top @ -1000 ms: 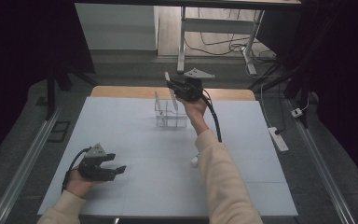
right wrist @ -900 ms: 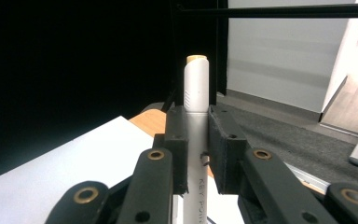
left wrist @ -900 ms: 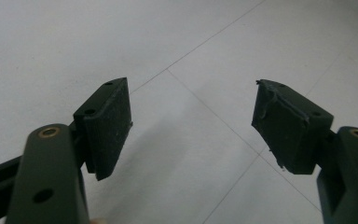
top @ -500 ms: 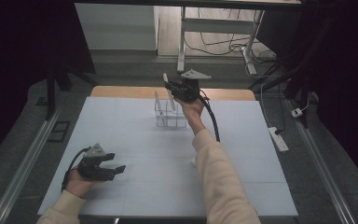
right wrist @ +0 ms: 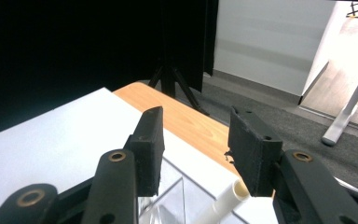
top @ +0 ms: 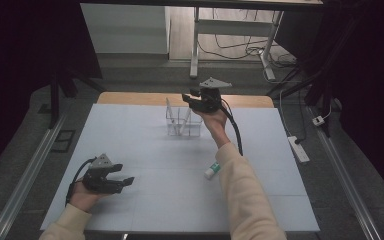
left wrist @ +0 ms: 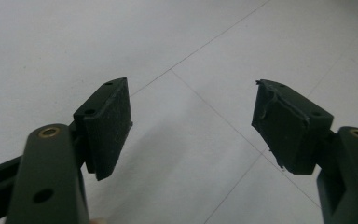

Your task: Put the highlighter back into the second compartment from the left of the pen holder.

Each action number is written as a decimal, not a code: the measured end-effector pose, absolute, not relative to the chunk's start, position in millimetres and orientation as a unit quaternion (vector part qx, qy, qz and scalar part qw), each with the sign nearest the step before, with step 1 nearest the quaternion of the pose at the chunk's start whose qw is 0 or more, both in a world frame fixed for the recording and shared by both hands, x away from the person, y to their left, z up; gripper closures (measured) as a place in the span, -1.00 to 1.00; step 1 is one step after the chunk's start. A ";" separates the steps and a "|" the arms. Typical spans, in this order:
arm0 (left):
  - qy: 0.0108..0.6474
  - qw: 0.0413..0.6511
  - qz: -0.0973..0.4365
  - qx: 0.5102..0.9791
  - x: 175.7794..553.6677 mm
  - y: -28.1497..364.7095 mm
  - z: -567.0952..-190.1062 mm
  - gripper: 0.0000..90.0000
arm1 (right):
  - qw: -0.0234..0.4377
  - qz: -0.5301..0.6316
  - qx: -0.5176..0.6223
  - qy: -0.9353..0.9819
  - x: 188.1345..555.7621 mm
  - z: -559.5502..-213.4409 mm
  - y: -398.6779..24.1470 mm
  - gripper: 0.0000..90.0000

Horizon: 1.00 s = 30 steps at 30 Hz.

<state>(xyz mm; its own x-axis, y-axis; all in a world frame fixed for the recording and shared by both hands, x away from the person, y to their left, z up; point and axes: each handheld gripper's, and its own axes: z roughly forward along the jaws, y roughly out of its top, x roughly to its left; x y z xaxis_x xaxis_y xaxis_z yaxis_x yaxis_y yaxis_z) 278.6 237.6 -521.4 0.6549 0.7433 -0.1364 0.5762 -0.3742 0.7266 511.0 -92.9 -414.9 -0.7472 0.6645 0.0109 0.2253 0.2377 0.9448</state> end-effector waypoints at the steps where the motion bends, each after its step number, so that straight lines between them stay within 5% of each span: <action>1: 0.401 0.389 0.107 0.822 278.6 237.4 -521.4 -0.38 | 0.199 0.544 0.291 0.761 510.0 -415.5 -94.9 0.22; 30: 0.403 0.386 0.113 0.822 277.9 236.4 -520.0 -0.38 | 0.173 0.519 0.246 0.800 464.1 -429.9 -157.4 0.15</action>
<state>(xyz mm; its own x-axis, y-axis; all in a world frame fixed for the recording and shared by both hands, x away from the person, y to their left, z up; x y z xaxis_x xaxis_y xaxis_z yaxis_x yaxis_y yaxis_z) 277.9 236.4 -520.0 0.6498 0.7499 -0.1242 0.5748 -0.3778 0.7259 464.1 -157.4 -429.9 -0.8186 0.5739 -0.0213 0.2144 0.3398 0.9157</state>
